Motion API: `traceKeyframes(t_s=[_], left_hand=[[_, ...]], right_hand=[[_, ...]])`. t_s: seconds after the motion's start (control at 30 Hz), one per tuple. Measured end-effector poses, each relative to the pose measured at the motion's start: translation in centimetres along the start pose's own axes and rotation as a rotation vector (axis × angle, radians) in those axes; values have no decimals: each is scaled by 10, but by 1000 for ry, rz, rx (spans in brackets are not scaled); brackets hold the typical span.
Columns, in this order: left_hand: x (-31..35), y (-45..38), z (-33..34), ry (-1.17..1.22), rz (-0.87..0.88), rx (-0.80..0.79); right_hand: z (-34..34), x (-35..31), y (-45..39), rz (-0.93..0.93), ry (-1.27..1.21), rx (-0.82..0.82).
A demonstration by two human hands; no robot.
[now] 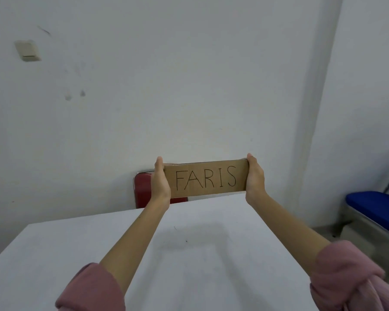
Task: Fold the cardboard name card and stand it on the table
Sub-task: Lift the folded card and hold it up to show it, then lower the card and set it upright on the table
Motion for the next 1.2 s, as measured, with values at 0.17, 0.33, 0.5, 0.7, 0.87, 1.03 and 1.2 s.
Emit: traceKeyframes(t_s=[0.17,0.33,0.5,0.7,0.87,1.03,1.2], left_hand=[[-32,5,2,-70,29,-86],[-93,12,-4,-157,17,-113],[-162,23,-17,-202,-29,-48],[-241,36,-37,-243,-124,-8],[-289,38,-44,-237,-195,-9],[-335,44,-48,-281,-185,-60],[-366,47,-47,-231,-189,-53]], right_hand=[[-18,28,-2,-8,75,42],[-40,69,-5,-33,181,95],[-64,126,-7,-6,276,160],[-91,201,-9,40,316,197],[-110,253,-15,100,342,224],[-127,294,-21,120,394,285],[-142,321,-26,115,427,344]])
Point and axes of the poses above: each hand's wrist, its own y-axis away from the middle knuckle, its own z-axis out of the palm, x = y × z, the point moved 5 cm from there along -y, towards the middle knuckle, and after that the axes turned 12 degrees about y, right-handed, at the moved point
